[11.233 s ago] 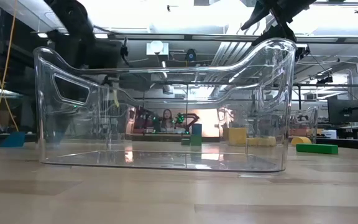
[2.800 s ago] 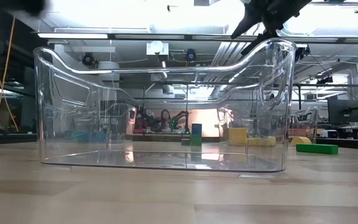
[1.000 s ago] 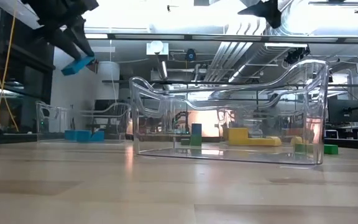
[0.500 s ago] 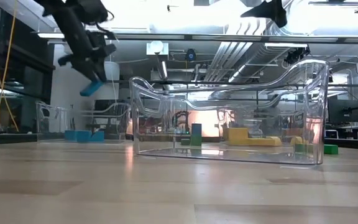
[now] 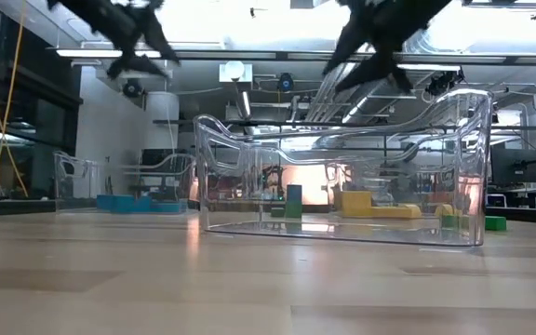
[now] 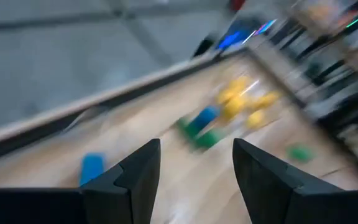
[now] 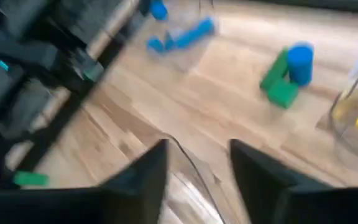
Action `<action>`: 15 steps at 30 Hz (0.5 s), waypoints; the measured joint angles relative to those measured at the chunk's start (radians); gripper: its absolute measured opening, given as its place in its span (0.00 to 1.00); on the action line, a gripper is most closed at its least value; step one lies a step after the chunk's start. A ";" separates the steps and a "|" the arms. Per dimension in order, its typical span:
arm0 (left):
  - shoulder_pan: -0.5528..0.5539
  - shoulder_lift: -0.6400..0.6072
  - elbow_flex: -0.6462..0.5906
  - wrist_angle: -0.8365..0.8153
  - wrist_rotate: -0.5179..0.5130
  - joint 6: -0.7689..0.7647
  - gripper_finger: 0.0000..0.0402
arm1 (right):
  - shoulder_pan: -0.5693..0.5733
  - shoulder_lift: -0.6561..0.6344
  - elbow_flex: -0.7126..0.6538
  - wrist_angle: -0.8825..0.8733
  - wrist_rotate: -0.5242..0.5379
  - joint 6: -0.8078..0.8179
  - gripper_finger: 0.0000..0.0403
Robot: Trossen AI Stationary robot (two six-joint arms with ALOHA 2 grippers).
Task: Sort blocks
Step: Adjust the bottom transparent bin
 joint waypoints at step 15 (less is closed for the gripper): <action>-0.267 -0.340 -0.025 0.053 -0.075 -0.172 0.46 | 0.004 0.214 0.000 -0.241 -0.066 -0.074 0.01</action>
